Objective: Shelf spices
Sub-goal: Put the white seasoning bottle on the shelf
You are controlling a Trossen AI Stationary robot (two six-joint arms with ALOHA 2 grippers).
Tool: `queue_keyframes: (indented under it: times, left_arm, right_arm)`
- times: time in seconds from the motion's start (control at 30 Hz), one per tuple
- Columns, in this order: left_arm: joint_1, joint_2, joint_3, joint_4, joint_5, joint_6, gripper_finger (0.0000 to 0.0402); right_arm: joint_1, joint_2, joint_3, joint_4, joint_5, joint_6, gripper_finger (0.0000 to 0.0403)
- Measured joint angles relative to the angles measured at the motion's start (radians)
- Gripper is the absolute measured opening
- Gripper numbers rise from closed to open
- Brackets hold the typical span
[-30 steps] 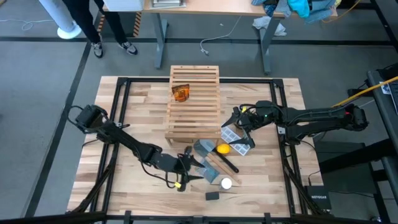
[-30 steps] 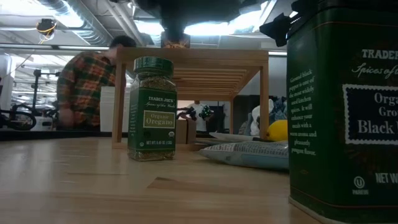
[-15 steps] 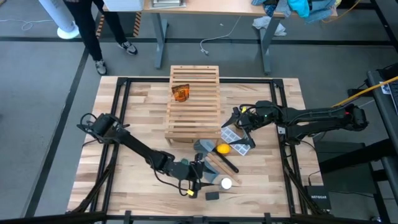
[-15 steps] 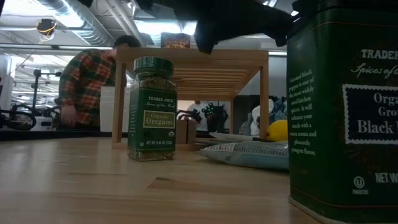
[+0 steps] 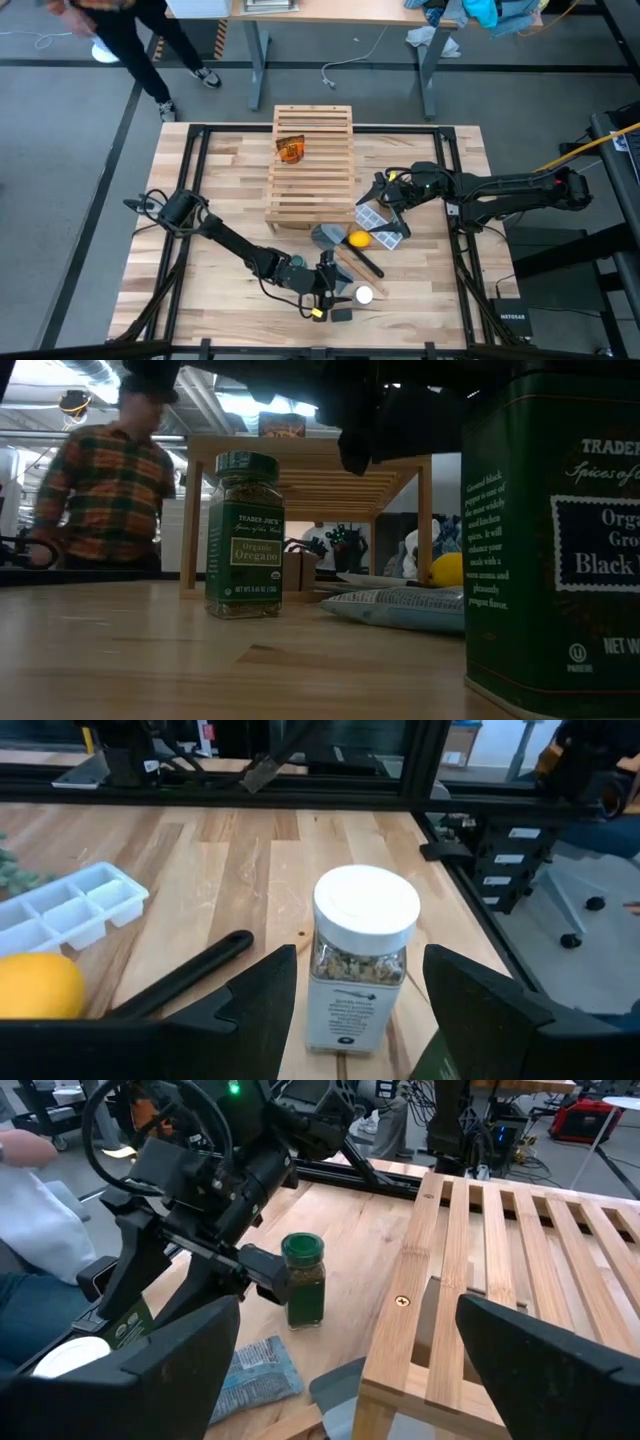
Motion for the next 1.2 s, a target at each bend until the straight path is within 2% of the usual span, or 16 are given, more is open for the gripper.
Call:
queue_keyframes:
  times: [0.2, 0.43, 0.83, 1.2]
  left_arm:
    - [0.000, 0.000, 0.001, 0.002, 0.000, -0.045, 0.0212]
    - [0.003, 0.069, 0.002, 0.122, 0.020, -0.061, 0.0212]
    - [0.014, 0.093, 0.080, 0.098, 0.067, -0.026, 0.0212]
    - [0.028, 0.117, 0.083, 0.103, 0.076, -0.022, 0.0212]
  right_arm:
    - [0.000, 0.000, 0.000, 0.001, 0.000, 0.000, 0.0379]
    - [0.000, 0.000, 0.000, 0.002, 0.000, 0.000, 0.0379]
    - [0.000, 0.000, 0.000, 0.003, 0.000, 0.000, 0.0379]
    - [0.000, 0.000, 0.000, 0.000, 0.000, 0.000, 0.0379]
